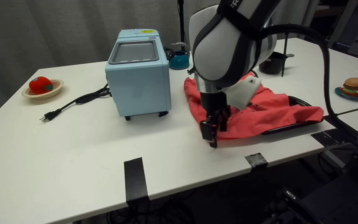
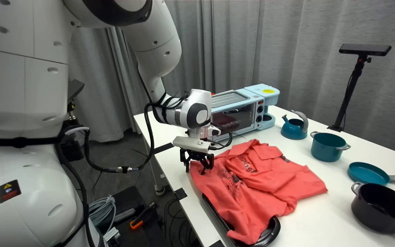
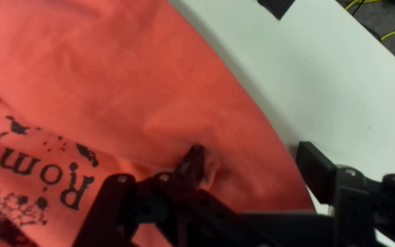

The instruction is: Fold the shirt twice

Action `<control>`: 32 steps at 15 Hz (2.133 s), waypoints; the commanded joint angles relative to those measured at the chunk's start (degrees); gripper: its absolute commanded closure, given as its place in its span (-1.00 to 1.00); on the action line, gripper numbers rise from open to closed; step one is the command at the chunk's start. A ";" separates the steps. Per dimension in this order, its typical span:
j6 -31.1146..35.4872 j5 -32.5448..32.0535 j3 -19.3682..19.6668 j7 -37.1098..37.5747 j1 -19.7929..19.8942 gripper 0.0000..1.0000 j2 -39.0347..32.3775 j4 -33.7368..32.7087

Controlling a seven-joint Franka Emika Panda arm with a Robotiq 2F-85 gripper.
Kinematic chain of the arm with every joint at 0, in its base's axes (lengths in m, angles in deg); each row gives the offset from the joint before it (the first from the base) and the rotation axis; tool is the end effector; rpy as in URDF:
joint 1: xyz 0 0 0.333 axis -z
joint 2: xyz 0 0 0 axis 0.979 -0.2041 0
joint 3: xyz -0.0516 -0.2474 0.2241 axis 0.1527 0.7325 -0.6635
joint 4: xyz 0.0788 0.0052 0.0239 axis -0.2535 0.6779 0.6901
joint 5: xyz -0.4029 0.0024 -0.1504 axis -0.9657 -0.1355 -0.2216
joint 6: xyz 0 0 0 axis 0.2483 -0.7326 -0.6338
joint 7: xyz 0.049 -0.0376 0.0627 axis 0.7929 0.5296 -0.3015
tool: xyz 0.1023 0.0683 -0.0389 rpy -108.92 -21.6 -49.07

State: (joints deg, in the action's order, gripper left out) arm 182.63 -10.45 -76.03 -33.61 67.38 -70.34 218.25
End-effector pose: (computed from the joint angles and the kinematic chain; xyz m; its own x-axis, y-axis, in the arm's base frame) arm 0.4771 0.1762 0.1211 0.8222 0.5286 -0.2109 0.5323 -0.8454 -0.0437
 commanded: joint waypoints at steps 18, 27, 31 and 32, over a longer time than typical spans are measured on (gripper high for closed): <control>4.07 0.98 0.53 1.03 2.32 0.96 10.43 -9.31; 7.87 -8.03 7.32 7.15 2.39 0.96 0.41 -25.46; 10.00 -11.59 11.20 10.41 1.32 0.35 -3.12 -30.84; 11.08 -12.77 12.13 11.66 0.94 0.33 -3.90 -31.83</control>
State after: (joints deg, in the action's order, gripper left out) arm 191.08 -19.44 -66.39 -25.99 69.54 -71.10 190.98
